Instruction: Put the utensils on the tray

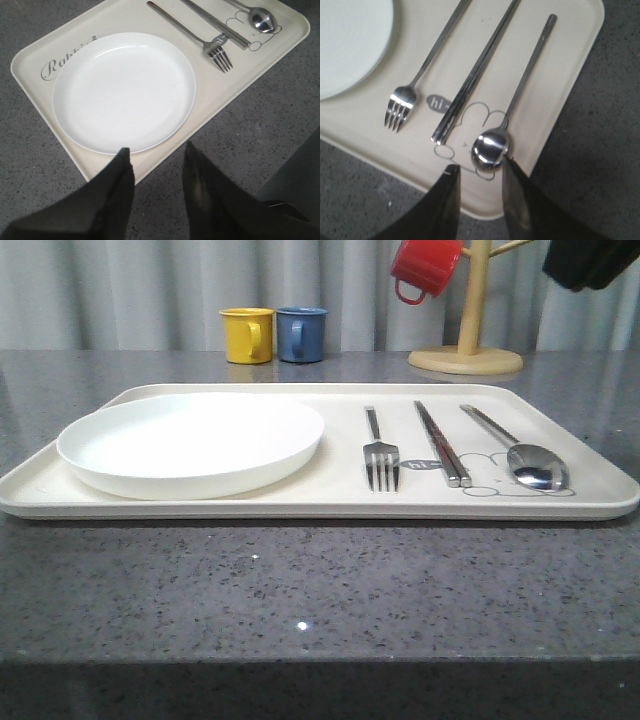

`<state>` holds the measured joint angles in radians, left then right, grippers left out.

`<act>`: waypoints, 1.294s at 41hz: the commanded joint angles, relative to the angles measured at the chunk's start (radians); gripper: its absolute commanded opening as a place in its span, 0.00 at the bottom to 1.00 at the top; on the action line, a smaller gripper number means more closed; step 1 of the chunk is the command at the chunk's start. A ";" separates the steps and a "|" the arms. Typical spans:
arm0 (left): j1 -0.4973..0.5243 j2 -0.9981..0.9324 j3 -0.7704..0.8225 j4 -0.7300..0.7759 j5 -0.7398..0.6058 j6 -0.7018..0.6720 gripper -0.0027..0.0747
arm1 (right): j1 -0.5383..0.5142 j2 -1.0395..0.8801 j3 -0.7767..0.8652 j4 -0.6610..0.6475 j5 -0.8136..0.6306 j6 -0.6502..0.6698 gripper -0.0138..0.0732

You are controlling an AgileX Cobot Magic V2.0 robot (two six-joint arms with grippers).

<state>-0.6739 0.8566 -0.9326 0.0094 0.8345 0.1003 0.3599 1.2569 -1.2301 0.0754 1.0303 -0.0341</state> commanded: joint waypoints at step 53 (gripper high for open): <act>-0.009 -0.003 -0.025 0.007 -0.074 -0.003 0.01 | 0.035 -1.031 0.570 -0.035 -0.097 -0.014 0.08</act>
<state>-0.6739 0.8566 -0.9326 0.0146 0.8341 0.1003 0.3941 0.2147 -0.6362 0.0463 0.9963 -0.0383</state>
